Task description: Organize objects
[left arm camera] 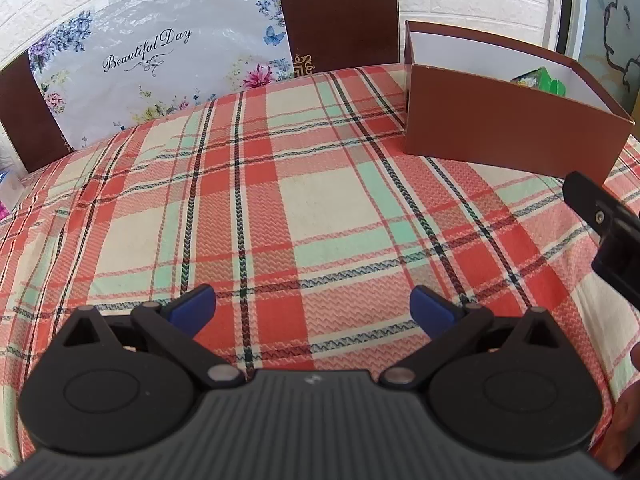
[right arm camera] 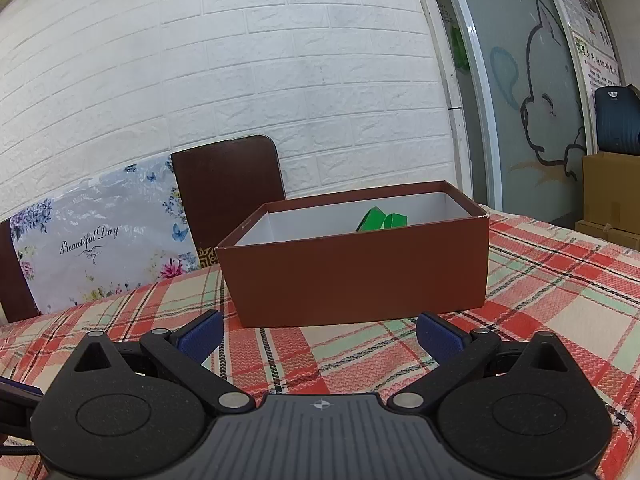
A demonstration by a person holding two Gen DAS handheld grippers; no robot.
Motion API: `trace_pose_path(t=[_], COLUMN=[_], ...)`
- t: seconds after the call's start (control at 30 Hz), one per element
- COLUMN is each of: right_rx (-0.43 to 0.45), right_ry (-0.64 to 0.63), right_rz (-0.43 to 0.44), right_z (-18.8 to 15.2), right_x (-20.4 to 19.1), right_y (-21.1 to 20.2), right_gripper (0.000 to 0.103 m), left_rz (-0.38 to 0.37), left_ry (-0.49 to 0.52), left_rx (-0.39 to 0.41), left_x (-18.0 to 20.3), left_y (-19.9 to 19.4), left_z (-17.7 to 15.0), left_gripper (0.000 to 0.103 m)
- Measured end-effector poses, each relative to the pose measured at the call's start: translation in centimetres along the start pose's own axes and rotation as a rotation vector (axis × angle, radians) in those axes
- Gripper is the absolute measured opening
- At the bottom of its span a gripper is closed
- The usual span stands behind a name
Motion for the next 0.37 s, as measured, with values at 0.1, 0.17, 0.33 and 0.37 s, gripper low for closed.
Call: trace_pose_path(t=[0.1,0.17,0.33,0.37], right_rx=[-0.002,-0.004,-0.004,-0.005], right_ry=[0.0,0.0,0.0,0.001], right_rz=[0.0,0.0,-0.002,-0.002], right_z=[-0.01,-0.07,-0.13,-0.15], right_x=[0.1,0.09,0.1,0.12], right_y=[0.11,0.15,0.18,0.21], right_gripper=[0.102,0.102,0.102,0.102], left_rz=[-0.006,-0.014,-0.019,-0.024], left_ry=[0.001,0.003,0.025,0.027], left_rx=[-0.001,0.006,0.055,0.069], left_x=[0.06,0.2,0.52,0.54], left_y=[0.05,-0.02,-0.75,-0.94], left_z=[0.05,0.08,0.38,0.49], left_gripper=[0.103,0.103,0.103,0.103])
Point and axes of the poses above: each gripper's, at about its wrist camera, not at the fingertips, and y roughly the way its jaws point, x to its right, z to its top, the point moved 6 cm from there along y, roughly the way its jaws point, and after that the axes turned 15 degrees about y, right-handed, at the moved point
